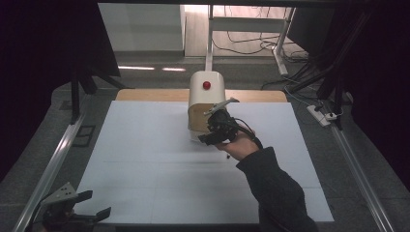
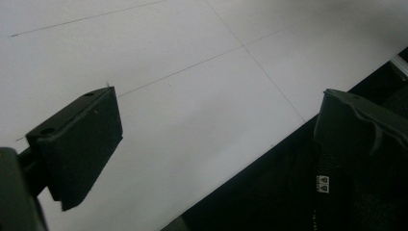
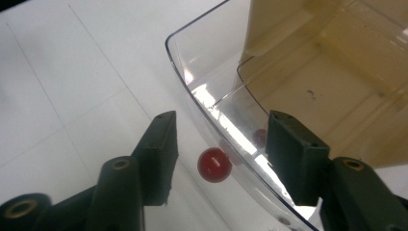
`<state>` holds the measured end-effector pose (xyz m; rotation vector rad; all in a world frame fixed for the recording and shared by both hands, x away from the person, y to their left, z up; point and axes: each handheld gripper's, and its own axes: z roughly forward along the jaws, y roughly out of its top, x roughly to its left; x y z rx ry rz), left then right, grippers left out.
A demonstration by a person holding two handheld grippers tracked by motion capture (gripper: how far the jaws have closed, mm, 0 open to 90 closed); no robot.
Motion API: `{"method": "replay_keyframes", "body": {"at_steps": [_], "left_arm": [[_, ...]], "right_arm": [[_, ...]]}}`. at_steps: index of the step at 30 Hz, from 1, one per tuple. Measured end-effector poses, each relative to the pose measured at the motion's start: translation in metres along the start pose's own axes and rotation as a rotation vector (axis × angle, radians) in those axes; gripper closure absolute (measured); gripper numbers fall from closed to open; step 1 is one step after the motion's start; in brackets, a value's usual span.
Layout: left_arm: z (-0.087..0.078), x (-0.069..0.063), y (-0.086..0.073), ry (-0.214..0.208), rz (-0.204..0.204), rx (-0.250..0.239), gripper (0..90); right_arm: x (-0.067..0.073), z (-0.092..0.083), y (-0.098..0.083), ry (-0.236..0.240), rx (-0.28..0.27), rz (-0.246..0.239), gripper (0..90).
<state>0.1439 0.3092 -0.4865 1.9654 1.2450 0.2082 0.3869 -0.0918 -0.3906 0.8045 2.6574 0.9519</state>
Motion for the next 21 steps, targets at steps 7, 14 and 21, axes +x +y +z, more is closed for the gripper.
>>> {"method": "replay_keyframes", "body": {"at_steps": [7, 14, 21], "left_arm": [[0.0, -0.001, 0.0, -0.001, 0.008, 0.002, 3.2], [0.0, 0.0, 0.0, -0.012, 0.0, -0.002, 1.7], [-0.002, -0.001, 0.0, -0.011, 0.013, -0.016, 0.0]], "right_arm": [[-0.001, -0.01, -0.004, -0.007, -0.045, 0.023, 33.1], [-0.001, -0.021, -0.008, -0.003, -0.085, 0.047, 23.7], [0.003, -0.03, -0.014, -0.011, -0.105, 0.039, 17.0]]}}
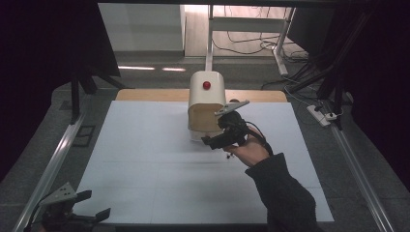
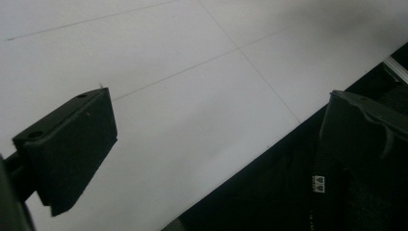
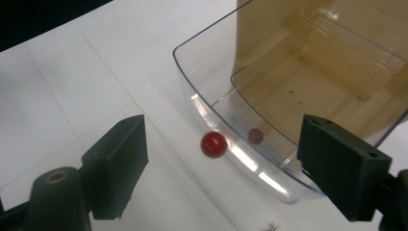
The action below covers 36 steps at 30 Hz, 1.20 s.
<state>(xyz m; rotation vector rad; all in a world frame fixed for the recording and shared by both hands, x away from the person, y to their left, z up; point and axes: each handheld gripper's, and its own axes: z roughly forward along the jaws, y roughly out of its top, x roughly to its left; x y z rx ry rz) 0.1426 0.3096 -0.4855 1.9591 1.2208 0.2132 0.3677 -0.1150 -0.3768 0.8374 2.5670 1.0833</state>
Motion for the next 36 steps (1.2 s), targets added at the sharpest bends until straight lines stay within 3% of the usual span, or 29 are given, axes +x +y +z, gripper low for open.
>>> {"method": "replay_keyframes", "body": {"at_steps": [10, 15, 30, 36], "left_arm": [[-0.002, -0.001, 0.0, 0.016, 0.024, -0.017, 0.2], [-0.002, 0.001, -0.001, 0.016, 0.004, -0.029, 0.0], [0.0, 0.003, 0.0, 0.001, -0.002, -0.009, 0.7], [0.001, 0.002, 0.001, -0.003, 0.007, -0.002, 1.0]], "right_arm": [[0.001, -0.012, -0.014, -0.002, -0.027, 0.047, 7.6], [0.002, -0.017, -0.021, -0.011, -0.033, 0.049, 4.5], [0.003, -0.021, -0.054, -0.023, -0.017, 0.041, 1.3], [0.001, -0.021, -0.069, -0.029, -0.041, 0.07, 0.5]]}}
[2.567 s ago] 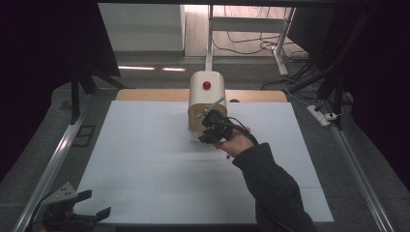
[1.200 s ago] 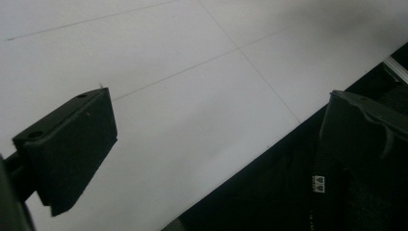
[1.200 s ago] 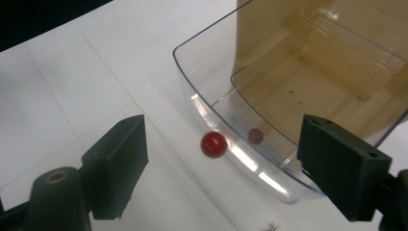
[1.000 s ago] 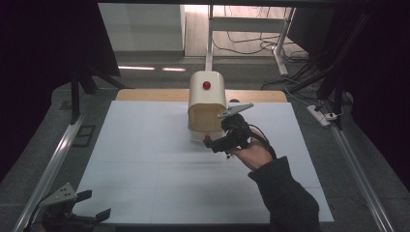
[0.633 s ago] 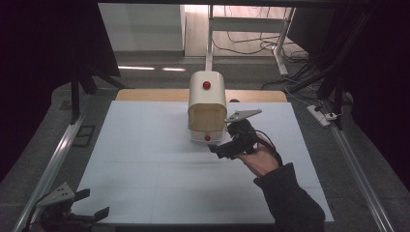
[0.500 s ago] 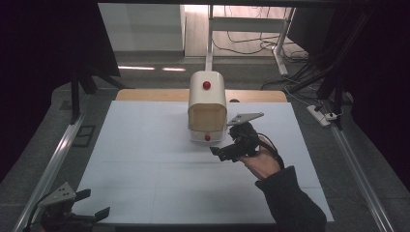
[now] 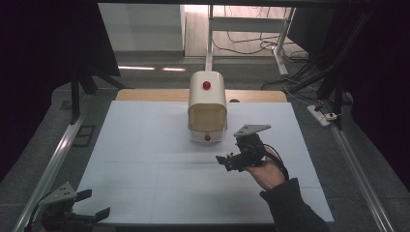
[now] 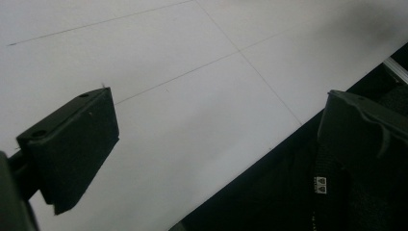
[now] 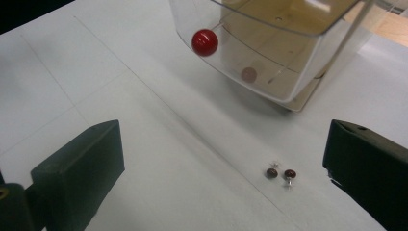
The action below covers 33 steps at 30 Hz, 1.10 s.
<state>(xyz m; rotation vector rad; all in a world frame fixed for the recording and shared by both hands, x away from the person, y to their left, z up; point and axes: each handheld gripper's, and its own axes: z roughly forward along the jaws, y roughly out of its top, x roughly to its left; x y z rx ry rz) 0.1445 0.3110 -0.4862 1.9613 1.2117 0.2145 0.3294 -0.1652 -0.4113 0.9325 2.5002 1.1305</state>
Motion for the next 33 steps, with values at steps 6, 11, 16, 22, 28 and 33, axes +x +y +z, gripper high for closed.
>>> {"method": "replay_keyframes", "body": {"at_steps": [6, 11, 16, 22, 28, 33], "left_arm": [[0.0, 0.0, 0.0, -0.003, 0.003, 0.002, 0.9], [0.001, -0.001, 0.0, -0.004, 0.011, 0.005, 0.9], [0.001, -0.001, 0.001, -0.004, 0.014, 0.005, 0.9], [0.001, -0.001, 0.0, -0.004, 0.015, 0.004, 0.9], [0.001, -0.001, 0.0, -0.006, 0.015, 0.003, 0.9], [0.001, -0.001, 0.0, -0.007, 0.014, 0.004, 0.9]], "right_arm": [[0.0, 0.001, -0.013, -0.002, -0.01, 0.002, 0.5], [0.003, 0.001, -0.024, -0.003, -0.015, 0.023, 0.5], [0.005, 0.0, -0.03, -0.02, -0.013, 0.041, 0.5], [0.008, -0.002, -0.037, -0.028, 0.002, 0.036, 0.5], [0.008, -0.006, -0.047, -0.04, -0.005, 0.046, 0.5], [0.008, -0.011, -0.055, -0.048, -0.007, 0.034, 0.5]]}}
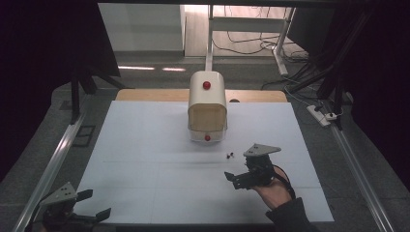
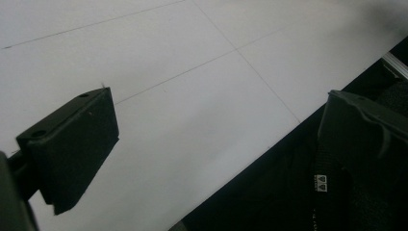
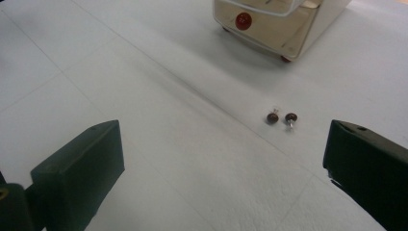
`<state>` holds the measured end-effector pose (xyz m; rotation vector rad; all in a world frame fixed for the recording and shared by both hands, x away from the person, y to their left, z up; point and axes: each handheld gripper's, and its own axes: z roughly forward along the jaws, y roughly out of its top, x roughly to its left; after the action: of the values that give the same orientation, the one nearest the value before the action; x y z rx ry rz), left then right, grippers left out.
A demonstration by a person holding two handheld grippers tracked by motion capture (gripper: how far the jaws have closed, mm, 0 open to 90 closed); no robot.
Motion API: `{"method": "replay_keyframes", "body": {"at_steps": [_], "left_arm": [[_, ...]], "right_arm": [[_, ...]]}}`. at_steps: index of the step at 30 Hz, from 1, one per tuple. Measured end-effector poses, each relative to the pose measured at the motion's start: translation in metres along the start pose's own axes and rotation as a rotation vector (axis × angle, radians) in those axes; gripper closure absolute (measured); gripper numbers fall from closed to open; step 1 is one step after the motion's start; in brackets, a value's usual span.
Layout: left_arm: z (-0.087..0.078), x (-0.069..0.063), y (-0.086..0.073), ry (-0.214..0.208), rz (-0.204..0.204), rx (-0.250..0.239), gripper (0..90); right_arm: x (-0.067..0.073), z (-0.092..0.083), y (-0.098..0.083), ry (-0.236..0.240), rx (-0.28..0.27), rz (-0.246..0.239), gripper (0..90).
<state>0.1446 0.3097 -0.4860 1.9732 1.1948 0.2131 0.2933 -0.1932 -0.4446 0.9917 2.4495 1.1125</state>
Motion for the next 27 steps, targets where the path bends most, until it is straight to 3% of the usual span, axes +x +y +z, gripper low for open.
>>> {"method": "replay_keyframes", "body": {"at_steps": [10, 27], "left_arm": [[0.0, 0.0, 0.0, -0.001, -0.006, -0.002, 0.5], [-0.001, 0.001, 0.0, -0.007, -0.005, -0.007, 0.7]], "right_arm": [[-0.004, -0.012, -0.019, -0.013, 0.003, 0.028, 0.4], [-0.007, -0.032, -0.047, -0.073, 0.016, 0.064, 0.0]]}}
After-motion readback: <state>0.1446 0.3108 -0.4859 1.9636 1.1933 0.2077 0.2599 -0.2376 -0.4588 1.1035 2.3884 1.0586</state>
